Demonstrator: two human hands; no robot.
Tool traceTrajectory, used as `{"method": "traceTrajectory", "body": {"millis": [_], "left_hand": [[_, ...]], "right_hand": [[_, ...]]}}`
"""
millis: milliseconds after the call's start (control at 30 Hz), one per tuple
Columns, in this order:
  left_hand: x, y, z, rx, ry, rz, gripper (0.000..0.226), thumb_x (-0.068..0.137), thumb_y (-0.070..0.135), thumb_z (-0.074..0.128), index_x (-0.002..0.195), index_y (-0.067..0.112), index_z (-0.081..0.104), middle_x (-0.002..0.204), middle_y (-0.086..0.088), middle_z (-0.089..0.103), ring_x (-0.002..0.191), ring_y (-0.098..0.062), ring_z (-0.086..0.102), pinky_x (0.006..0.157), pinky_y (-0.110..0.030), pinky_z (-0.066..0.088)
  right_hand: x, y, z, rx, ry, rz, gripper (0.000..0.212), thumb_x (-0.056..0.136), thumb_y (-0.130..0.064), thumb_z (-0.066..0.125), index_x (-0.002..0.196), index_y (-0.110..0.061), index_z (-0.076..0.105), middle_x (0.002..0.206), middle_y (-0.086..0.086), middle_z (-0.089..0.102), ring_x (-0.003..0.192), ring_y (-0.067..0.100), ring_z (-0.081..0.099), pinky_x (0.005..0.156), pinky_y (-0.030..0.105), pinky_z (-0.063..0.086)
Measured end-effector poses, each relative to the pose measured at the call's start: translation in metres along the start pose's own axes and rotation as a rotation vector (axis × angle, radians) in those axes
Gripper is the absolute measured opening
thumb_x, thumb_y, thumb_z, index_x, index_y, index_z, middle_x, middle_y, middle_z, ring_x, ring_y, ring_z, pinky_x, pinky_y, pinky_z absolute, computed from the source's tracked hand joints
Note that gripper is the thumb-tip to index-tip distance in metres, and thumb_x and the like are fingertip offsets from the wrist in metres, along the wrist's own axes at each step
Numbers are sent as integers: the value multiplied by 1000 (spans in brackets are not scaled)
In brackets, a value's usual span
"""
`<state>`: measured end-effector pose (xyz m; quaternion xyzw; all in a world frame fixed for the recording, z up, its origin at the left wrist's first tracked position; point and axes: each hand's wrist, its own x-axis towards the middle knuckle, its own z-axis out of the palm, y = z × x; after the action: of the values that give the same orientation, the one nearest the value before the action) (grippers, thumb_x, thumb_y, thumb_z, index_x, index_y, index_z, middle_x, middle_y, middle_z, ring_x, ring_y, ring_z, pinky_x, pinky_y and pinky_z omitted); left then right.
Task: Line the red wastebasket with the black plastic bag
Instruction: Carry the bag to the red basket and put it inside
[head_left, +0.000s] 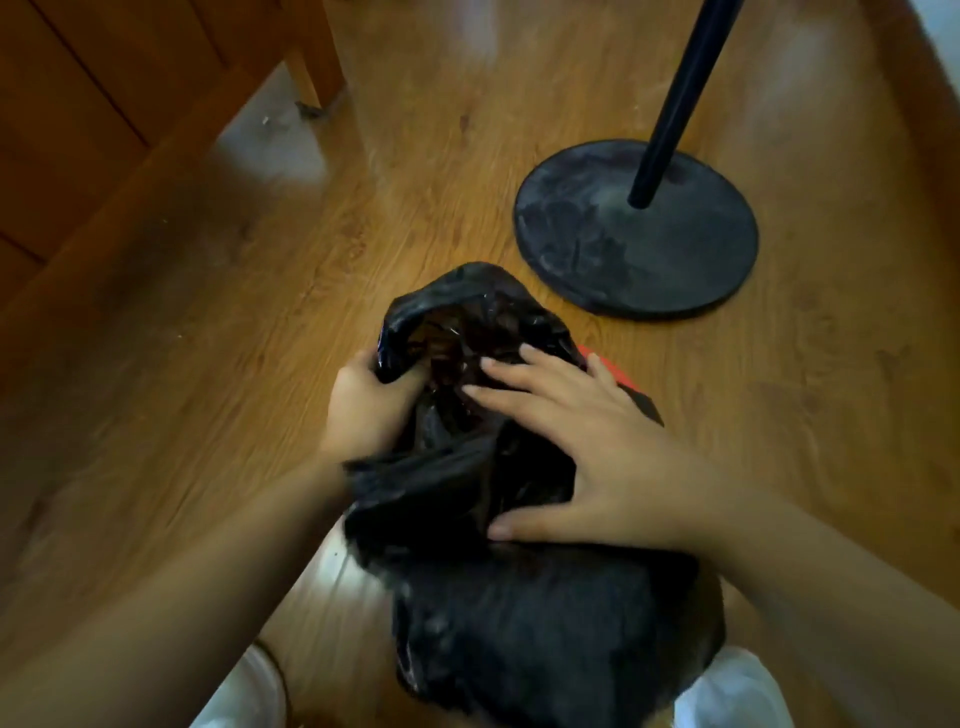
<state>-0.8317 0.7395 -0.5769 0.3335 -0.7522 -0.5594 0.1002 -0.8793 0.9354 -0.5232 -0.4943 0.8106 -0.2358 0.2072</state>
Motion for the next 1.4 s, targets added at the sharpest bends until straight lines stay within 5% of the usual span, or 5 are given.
{"method": "traceTrajectory", "body": {"millis": [233, 433, 633, 967, 1400], "left_hand": [[-14, 4, -17, -214, 9, -166, 11, 86, 26, 58, 93, 18, 59, 96, -5, 67, 77, -12, 67, 63, -23, 51], [-59, 18, -45, 525, -200, 563, 67, 75, 65, 42, 132, 32, 29, 132, 12, 34, 124, -2, 29, 97, -20, 21], [-79, -9, -16, 915, -528, 542, 111, 55, 83, 42, 140, 29, -4, 149, 9, 8, 133, -2, -2, 108, -25, -5], [-70, -23, -10, 875, -343, 688, 33, 55, 2, 79, 83, -3, 62, 84, -18, 67, 85, -35, 63, 78, -47, 50], [-68, 5, -23, 165, -325, 279, 30, 67, 30, 74, 84, 45, 55, 88, 15, 67, 85, 6, 60, 69, -8, 46]], "right_hand": [[-17, 30, 27, -242, 59, 172, 87, 68, -72, 45, 140, -38, 10, 154, -9, 5, 138, 13, -17, 106, 49, -11], [-11, 31, 43, -281, 140, 235, 83, 71, -67, 43, 141, -28, 20, 153, 3, 16, 141, 25, -3, 108, 58, 3], [-6, 30, 57, -301, 181, 289, 82, 76, -50, 58, 142, -22, 17, 153, 7, 16, 141, 28, -1, 108, 57, 4], [-62, 11, 50, 13, 86, 50, 94, 65, -80, 45, 141, -39, 8, 153, -18, 1, 140, 11, -6, 107, 45, -1], [-48, 5, 67, -69, 209, 161, 74, 75, -38, 65, 138, -34, 25, 144, -12, 24, 139, 12, -3, 106, 45, -3]]}}
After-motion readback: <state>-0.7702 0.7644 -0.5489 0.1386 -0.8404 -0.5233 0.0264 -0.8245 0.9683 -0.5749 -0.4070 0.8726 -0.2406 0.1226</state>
